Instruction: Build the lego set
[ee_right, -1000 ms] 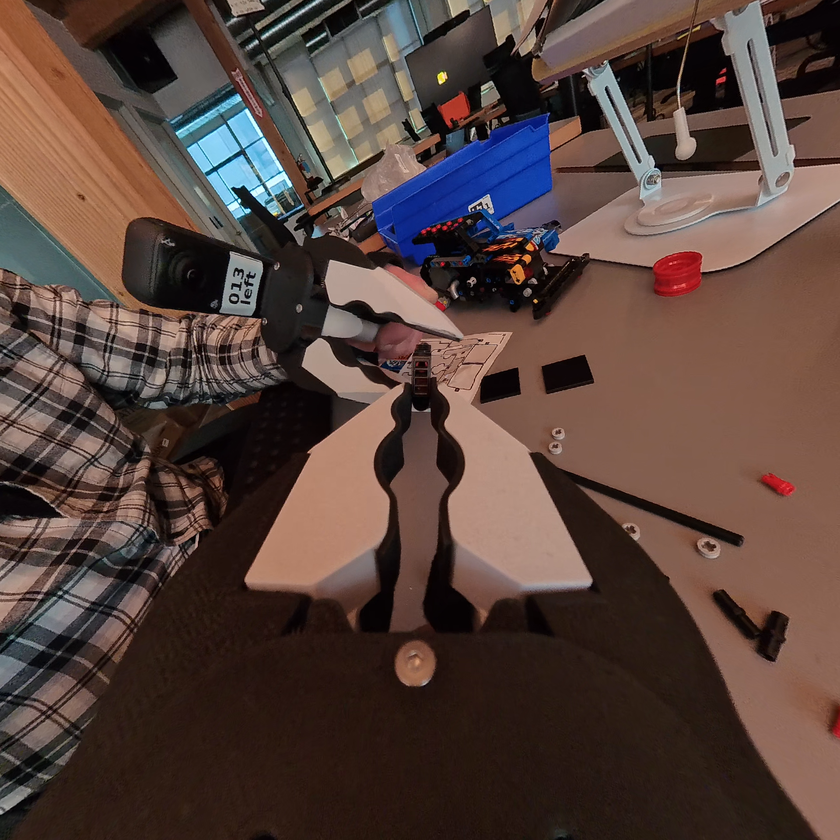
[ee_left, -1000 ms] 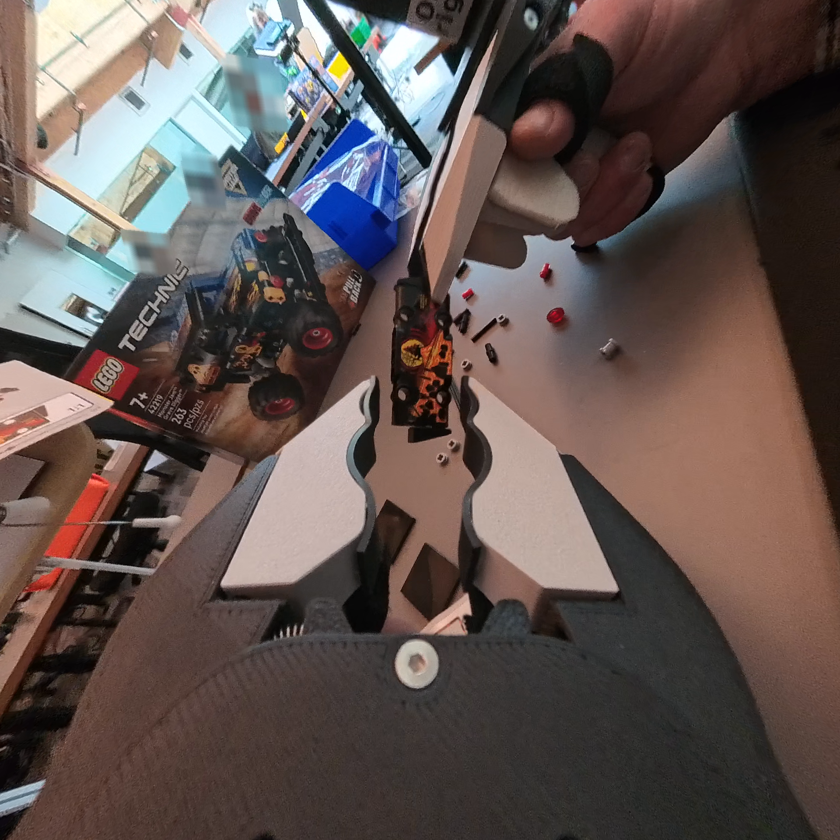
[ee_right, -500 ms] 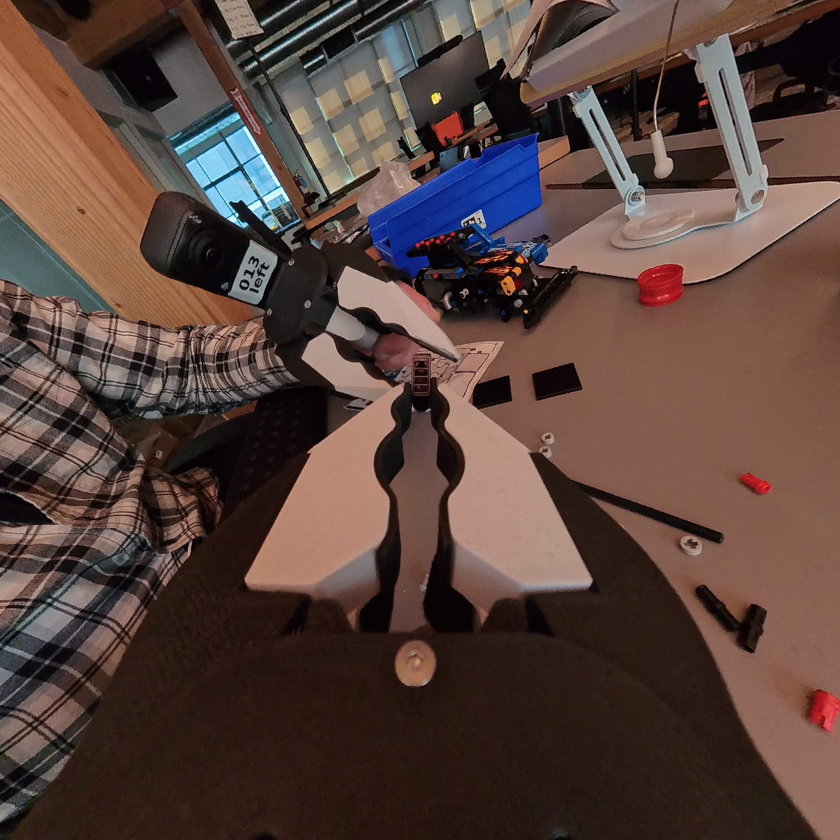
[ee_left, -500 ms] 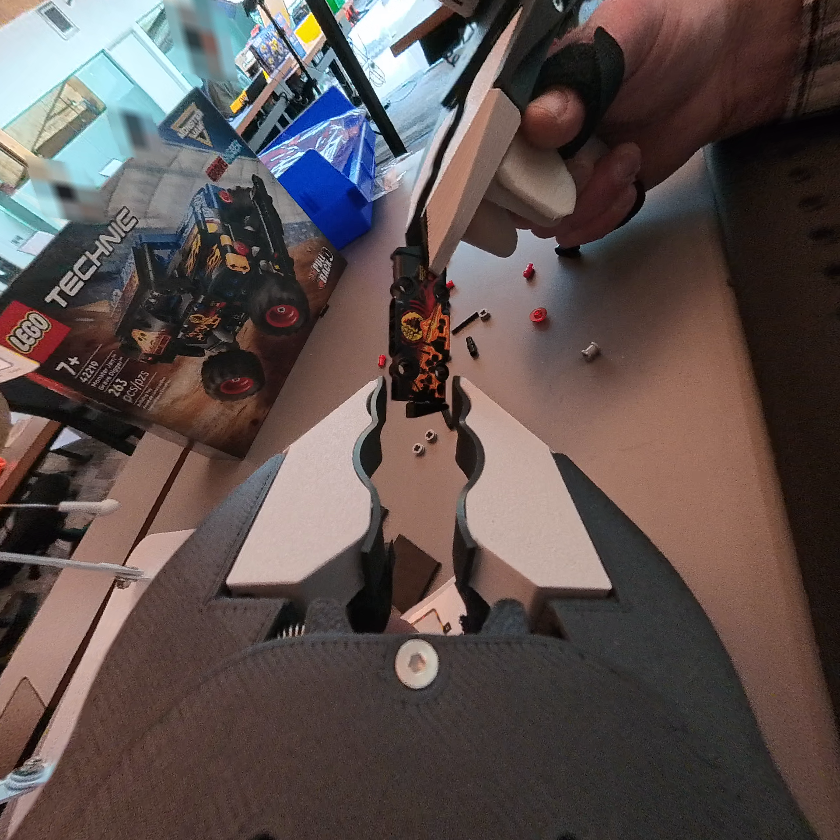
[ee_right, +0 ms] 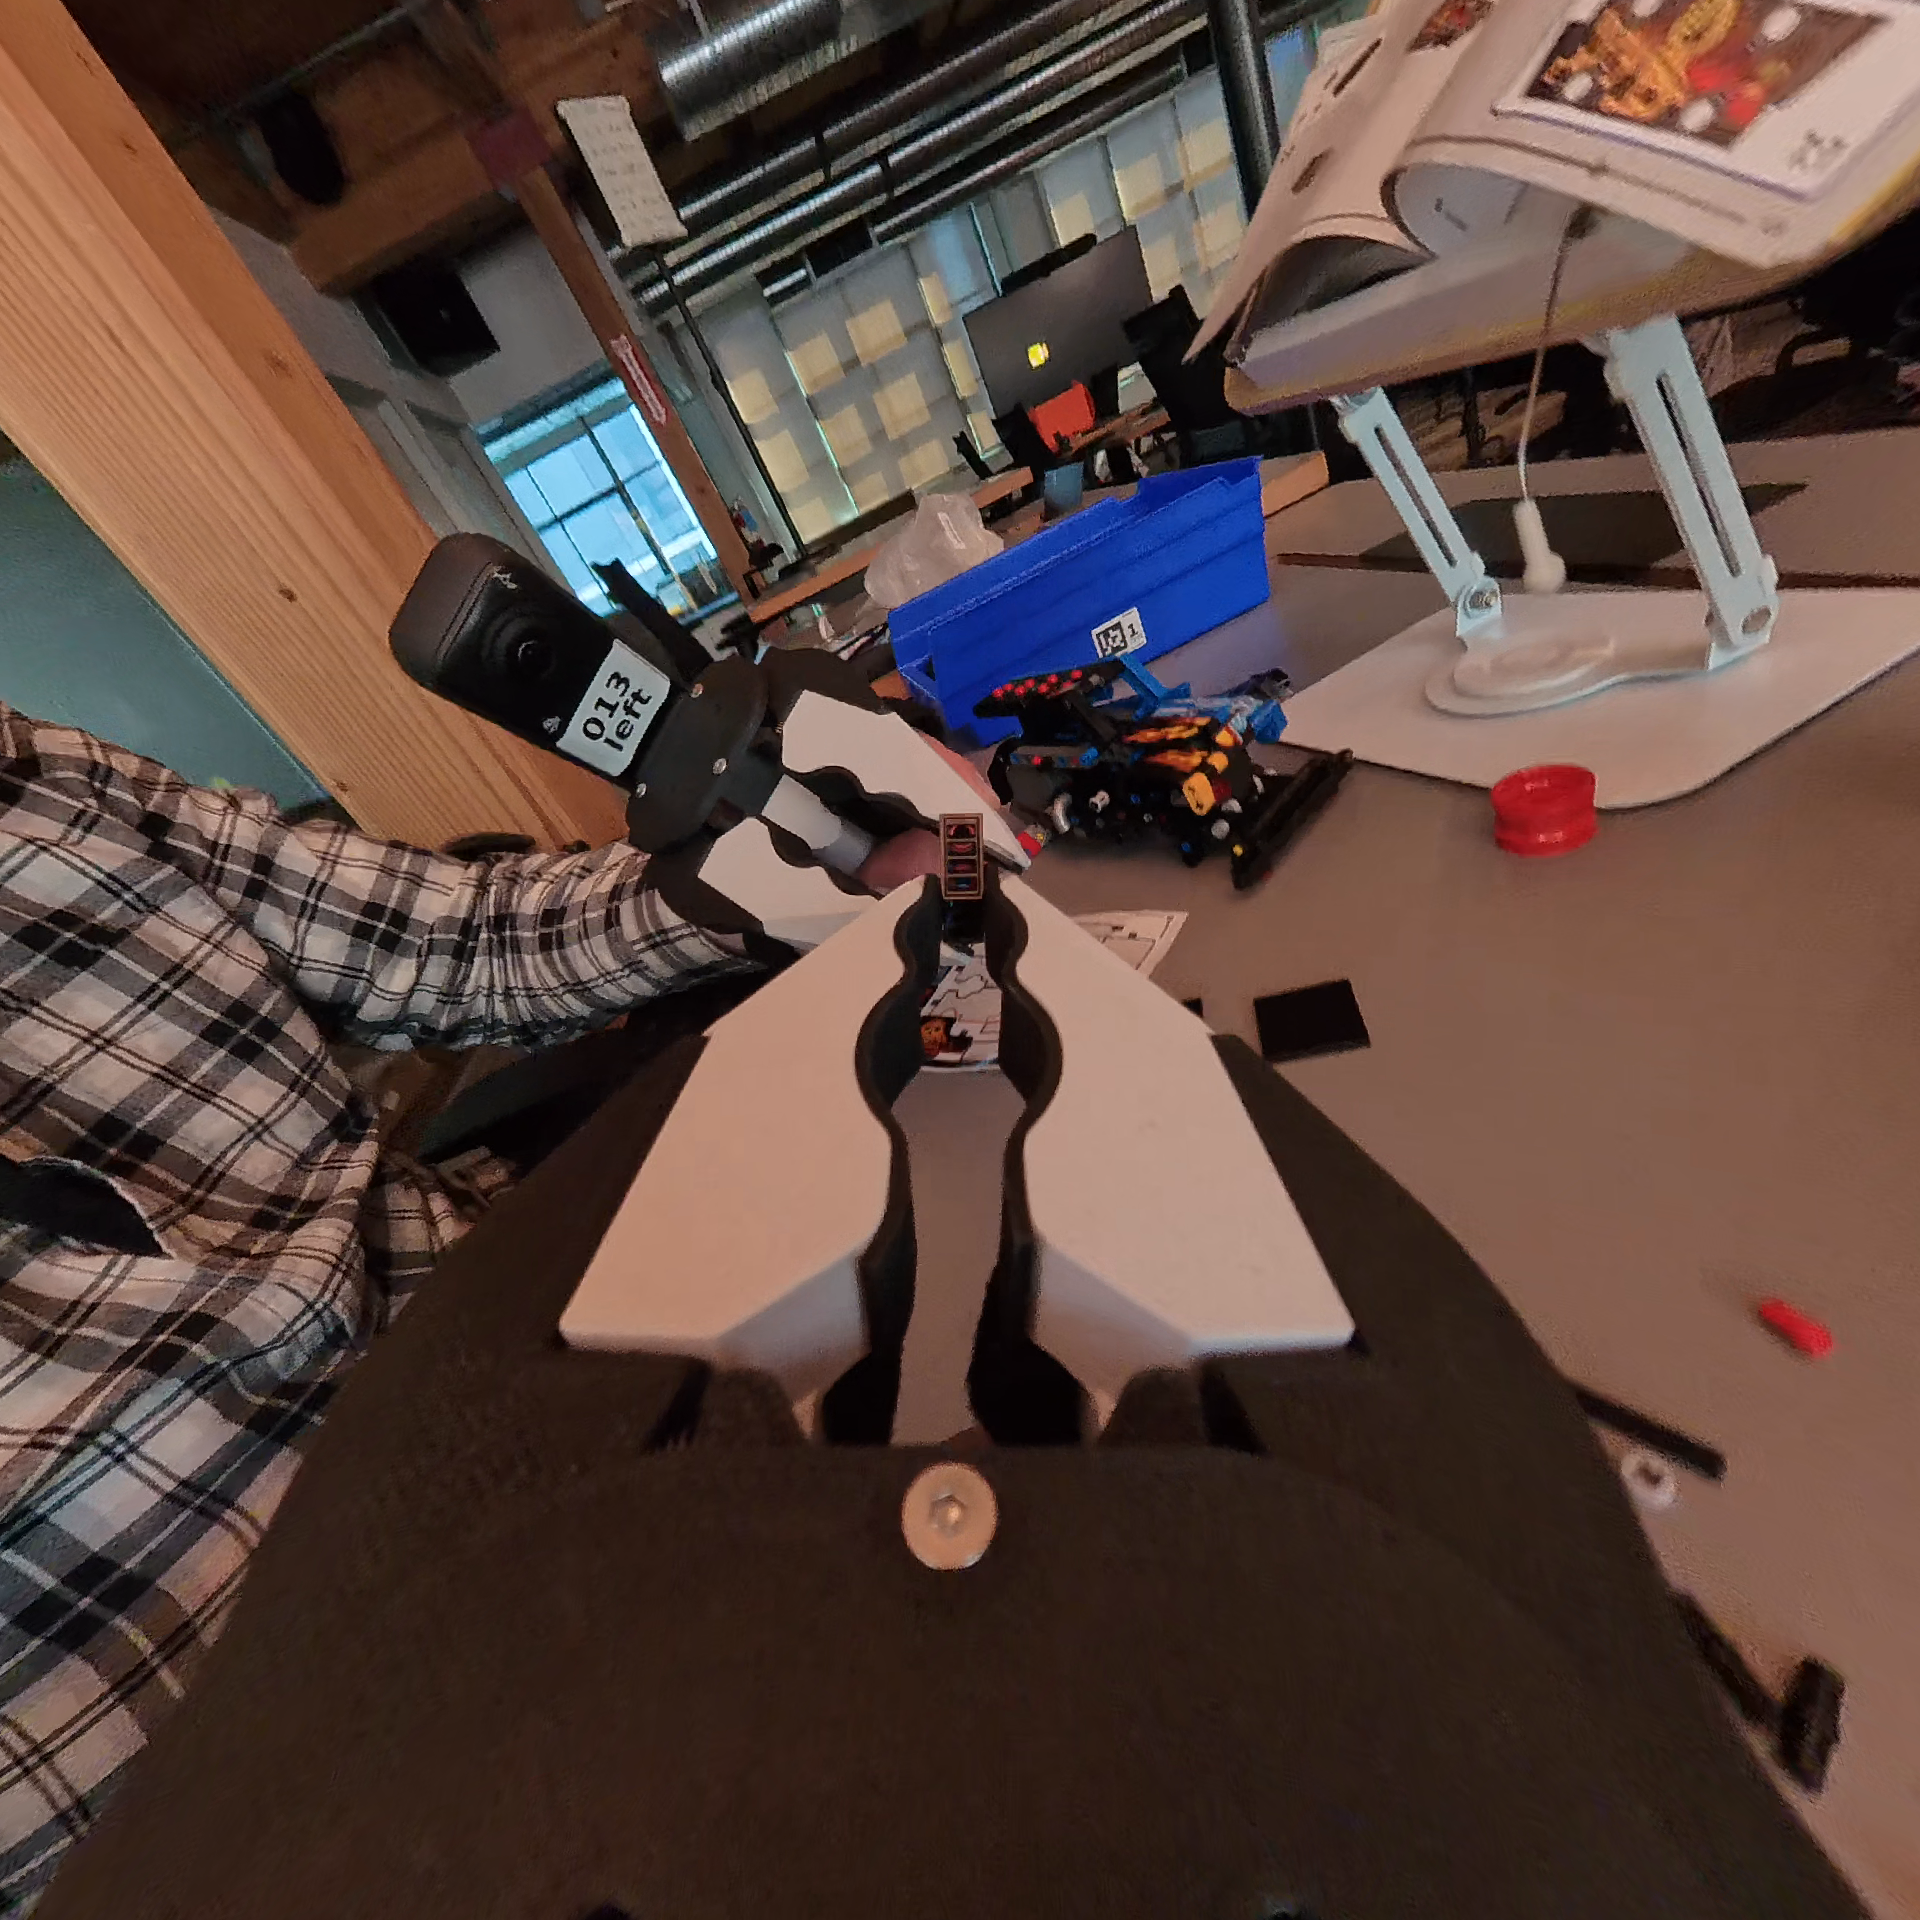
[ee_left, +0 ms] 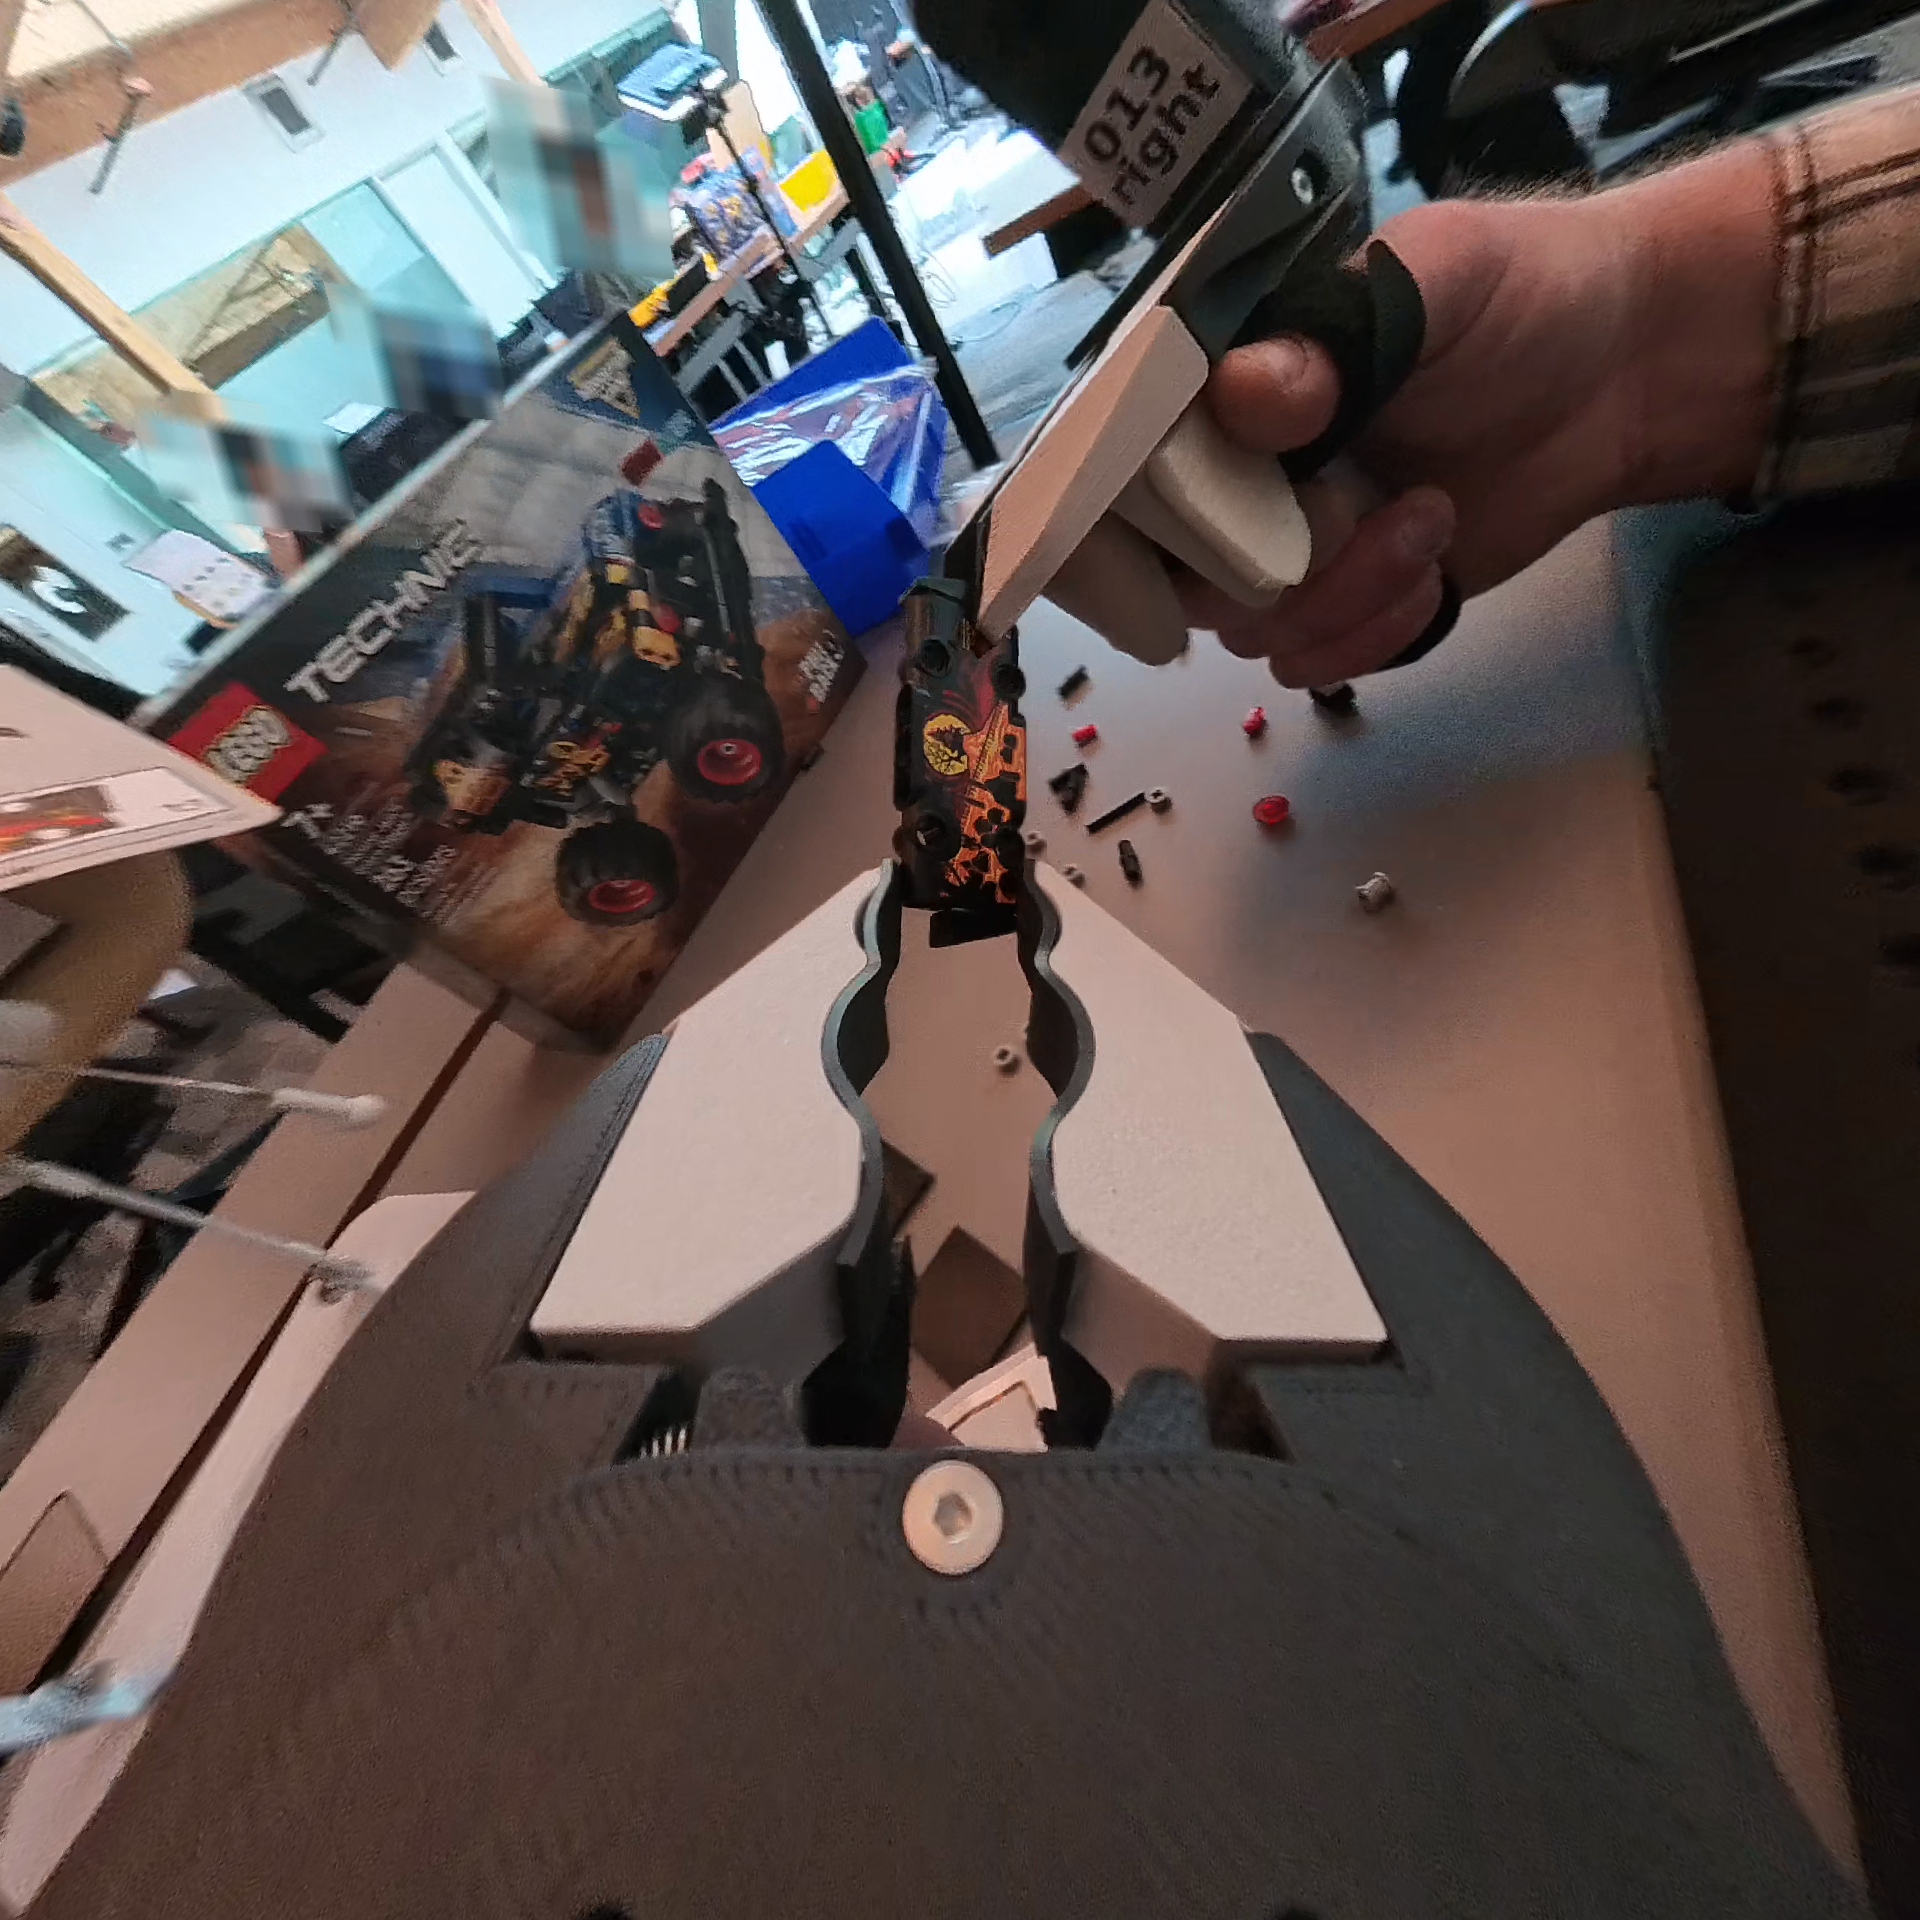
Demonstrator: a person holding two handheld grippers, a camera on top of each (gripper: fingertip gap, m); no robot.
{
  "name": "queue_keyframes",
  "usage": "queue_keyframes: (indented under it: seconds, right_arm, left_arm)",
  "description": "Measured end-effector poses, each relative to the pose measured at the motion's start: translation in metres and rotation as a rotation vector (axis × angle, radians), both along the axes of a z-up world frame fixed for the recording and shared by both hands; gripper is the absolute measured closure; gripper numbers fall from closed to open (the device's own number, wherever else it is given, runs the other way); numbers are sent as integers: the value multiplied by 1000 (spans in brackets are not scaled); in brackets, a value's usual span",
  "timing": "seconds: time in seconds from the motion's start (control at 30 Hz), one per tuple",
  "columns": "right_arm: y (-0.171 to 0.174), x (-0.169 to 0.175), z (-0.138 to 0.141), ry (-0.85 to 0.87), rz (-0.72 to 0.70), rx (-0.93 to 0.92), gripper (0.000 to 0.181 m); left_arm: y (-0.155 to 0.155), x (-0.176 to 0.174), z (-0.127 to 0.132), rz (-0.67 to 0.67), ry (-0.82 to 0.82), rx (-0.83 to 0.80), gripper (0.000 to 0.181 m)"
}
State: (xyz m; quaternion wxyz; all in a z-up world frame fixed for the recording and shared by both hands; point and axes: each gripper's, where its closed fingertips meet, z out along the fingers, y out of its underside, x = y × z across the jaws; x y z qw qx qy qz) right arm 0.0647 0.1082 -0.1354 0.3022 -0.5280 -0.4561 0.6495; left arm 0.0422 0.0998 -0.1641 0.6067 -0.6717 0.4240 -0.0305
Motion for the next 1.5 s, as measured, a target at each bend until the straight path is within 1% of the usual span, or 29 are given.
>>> queue_keyframes:
  seconds: [0.07,0.13,0.2,0.27,0.37,0.43,0.5,0.57,0.67,0.8,0.93,1.1,1.13,1.17,1.27,1.33,1.4,1.5]
  right_arm:
    - [-2,-11,14,-12,16,31,175]
    - [-4,-27,31,-12,42,46,175]
    - [-6,-48,53,17,65,62,175]
    - [-9,-73,70,35,98,76,175]
    - [-17,-116,83,64,161,89,175]
    - [-23,-140,86,102,191,86,175]
    - [-30,-156,81,149,206,71,175]
    - [-35,-163,69,180,205,34,175]
    - [-41,-161,50,159,221,37,175]
    - [-39,-158,42,148,254,5,175]
    - [-43,-162,30,100,269,33,174]
    - [-52,-173,7,6,273,88,173]
    - [-52,-175,1,-18,270,101,171]
    - [-52,-176,-4,-37,270,113,172]
    - [-52,-177,-14,-69,278,139,179]
    - [-54,-179,-20,-93,275,164,179]
    - [-53,-179,-26,-122,272,181,178]
    - [-49,-179,-31,-149,251,223,171]
  left_arm:
    - [-1,-11,11,36,5,42,160]
    - [-3,-26,29,68,24,102,160]
    - [-6,-45,51,82,15,153,160]
    - [-11,-69,69,83,-18,162,160]
    - [-20,-112,84,123,-16,155,160]
    - [-28,-135,86,138,-39,129,160]
    - [-36,-153,83,139,-55,91,161]
    - [-42,-162,73,125,-61,24,162]
    - [-49,-164,57,95,-59,-37,162]
    - [-49,-159,50,80,-49,-66,163]
    - [-54,-163,40,103,-48,-87,164]
    - [-67,-172,18,151,-62,-119,166]
    - [-70,-173,14,158,-56,-127,169]
    - [-73,-175,10,164,-52,-130,174]
    - [-79,-179,0,188,-61,-153,174]
    - [-80,-180,-5,195,-63,-165,175]
    - [-80,-182,-9,200,-58,-179,175]
    - [-80,-181,-17,196,-55,-210,174]
